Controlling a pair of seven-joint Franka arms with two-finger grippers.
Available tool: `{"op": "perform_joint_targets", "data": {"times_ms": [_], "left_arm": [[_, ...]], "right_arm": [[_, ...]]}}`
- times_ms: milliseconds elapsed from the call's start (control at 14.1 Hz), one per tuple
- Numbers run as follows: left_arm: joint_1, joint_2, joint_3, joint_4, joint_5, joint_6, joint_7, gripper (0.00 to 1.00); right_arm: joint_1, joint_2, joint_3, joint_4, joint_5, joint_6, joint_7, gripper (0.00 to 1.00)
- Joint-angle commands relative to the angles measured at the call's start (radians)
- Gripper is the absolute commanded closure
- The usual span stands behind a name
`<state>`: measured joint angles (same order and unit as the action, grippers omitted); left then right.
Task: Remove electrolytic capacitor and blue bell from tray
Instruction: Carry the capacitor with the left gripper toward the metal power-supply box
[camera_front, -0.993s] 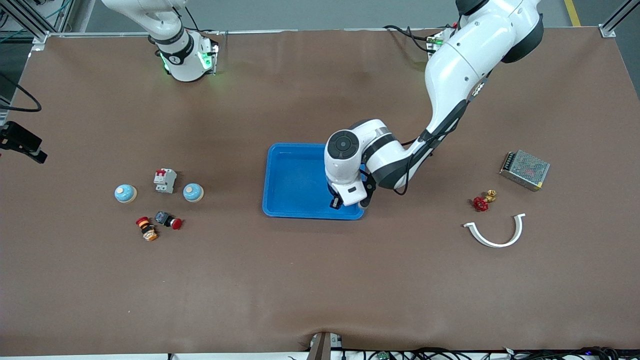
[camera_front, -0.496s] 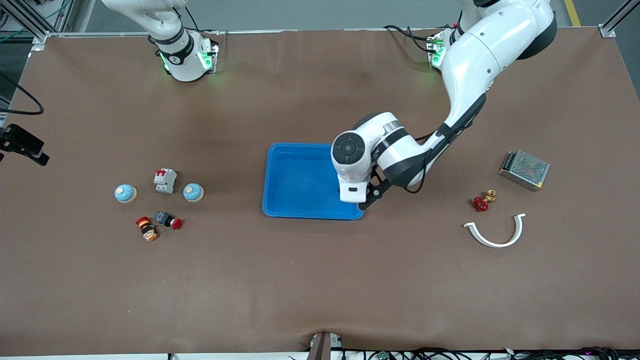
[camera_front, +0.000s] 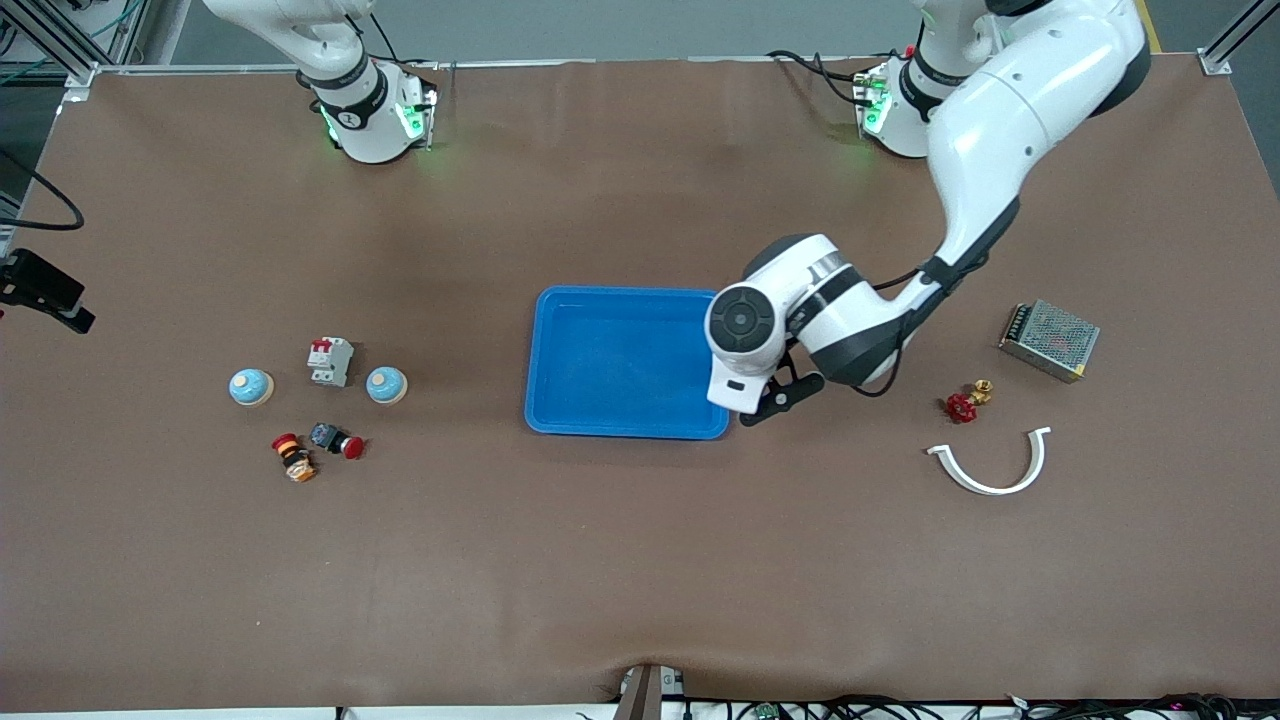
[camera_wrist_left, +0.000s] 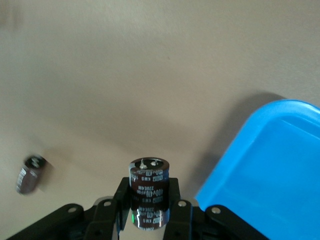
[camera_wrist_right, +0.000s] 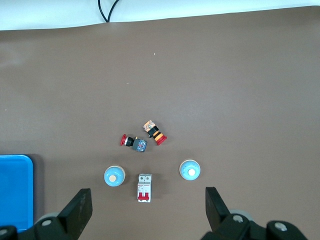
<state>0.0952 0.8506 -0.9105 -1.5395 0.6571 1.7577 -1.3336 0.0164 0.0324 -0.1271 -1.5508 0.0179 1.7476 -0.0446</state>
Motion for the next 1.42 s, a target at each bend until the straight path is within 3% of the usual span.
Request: {"op": "perform_joint_targets", "data": {"times_ms": [0, 425, 638, 851, 1064, 1347], "left_arm": [[0.167, -0.035, -0.108, -0.126, 0.068, 0.026, 0.102, 1.00], [0.325, -0.027, -0.131, -0.205, 0.070, 0.100, 0.385, 1.00], [0.409, -0.036, -0.136, -0.298, 0.072, 0.230, 0.473, 1.00], [0.437, -0.036, -0.137, -0.330, 0.111, 0.236, 0.511, 1.00], [0.544, -0.031, -0.203, -0.414, 0.176, 0.259, 0.522, 1.00], [0.751, -0.030, -0.321, -0.586, 0.268, 0.331, 0.533, 1.00]], "right_arm": [[0.003, 0.000, 0.009, 0.023, 0.010, -0.071, 0.017, 0.00], [0.005, -0.017, 0.006, 0.008, 0.010, -0.074, 0.015, 0.00], [0.007, -0.017, 0.006, 0.001, 0.010, -0.063, 0.015, 0.00], [0.005, -0.034, 0.006, -0.035, 0.010, -0.025, 0.015, 0.00], [0.007, -0.074, 0.007, -0.107, 0.010, 0.035, 0.015, 0.00], [0.007, -0.065, 0.007, -0.066, 0.008, 0.027, 0.017, 0.00]]}}
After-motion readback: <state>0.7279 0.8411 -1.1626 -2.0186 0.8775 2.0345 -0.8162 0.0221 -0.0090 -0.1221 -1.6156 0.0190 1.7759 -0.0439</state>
